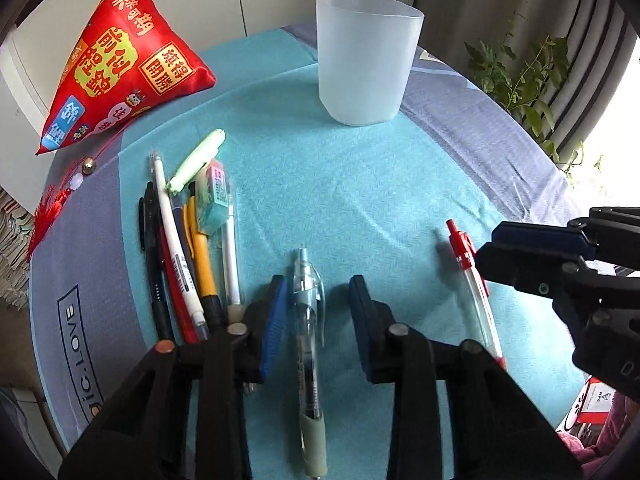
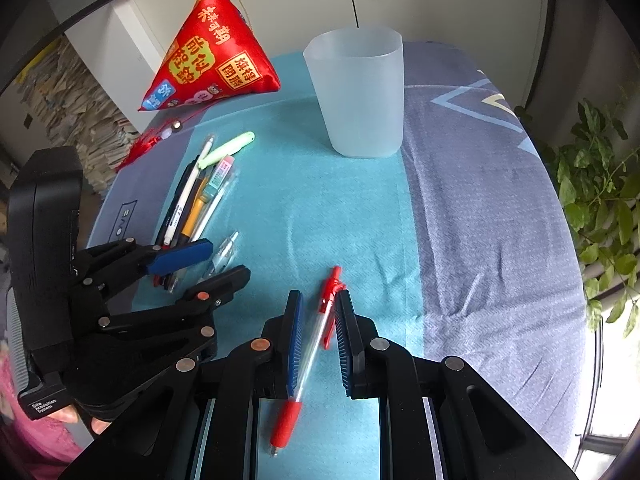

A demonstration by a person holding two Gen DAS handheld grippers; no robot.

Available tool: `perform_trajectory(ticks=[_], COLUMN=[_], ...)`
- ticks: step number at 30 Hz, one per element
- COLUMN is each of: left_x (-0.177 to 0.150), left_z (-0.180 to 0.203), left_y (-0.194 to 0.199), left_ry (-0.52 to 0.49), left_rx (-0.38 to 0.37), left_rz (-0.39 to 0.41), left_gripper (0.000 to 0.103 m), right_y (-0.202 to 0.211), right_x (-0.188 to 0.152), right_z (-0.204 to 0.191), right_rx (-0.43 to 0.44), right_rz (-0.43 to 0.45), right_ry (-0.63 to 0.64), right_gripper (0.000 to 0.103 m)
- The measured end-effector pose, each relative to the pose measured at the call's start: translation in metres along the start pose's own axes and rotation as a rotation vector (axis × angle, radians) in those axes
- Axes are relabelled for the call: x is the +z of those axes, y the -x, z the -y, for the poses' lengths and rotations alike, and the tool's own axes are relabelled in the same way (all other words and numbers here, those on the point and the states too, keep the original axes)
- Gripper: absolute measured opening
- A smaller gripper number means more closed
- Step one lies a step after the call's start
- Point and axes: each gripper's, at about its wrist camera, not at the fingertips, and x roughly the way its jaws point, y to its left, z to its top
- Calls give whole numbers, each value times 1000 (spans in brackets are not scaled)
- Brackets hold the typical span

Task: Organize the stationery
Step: 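Lift both held pens and carry them toward the frosted cup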

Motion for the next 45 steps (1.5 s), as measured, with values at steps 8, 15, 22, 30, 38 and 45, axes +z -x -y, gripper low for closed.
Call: perform_trajectory(ticks=[8, 15, 22, 30, 38, 45], left_x=[-4, -8, -19, -31, -34, -37], left_z=[4, 0, 3, -1, -6, -8], left_y=[7, 44, 79, 100, 107, 118], left_ry=[-16, 19, 19, 34, 43, 48], left_rx=[-9, -19, -30, -38, -51, -54], left_rz=[4, 81, 159, 206, 226, 253], left_gripper=[14, 13, 13, 12, 12, 12], right_y=[7, 1, -16, -33, -40, -6], right_x=[1, 3, 12, 19, 19, 14], right_z=[3, 23, 19, 12, -5, -12], right_rx=[15, 20, 33, -28, -81, -35], right_rz=[12, -40, -114, -137, -138, -41], right_ry=[-14, -127, -147, -158, -75, -66], right_gripper=[17, 20, 33, 32, 16, 15])
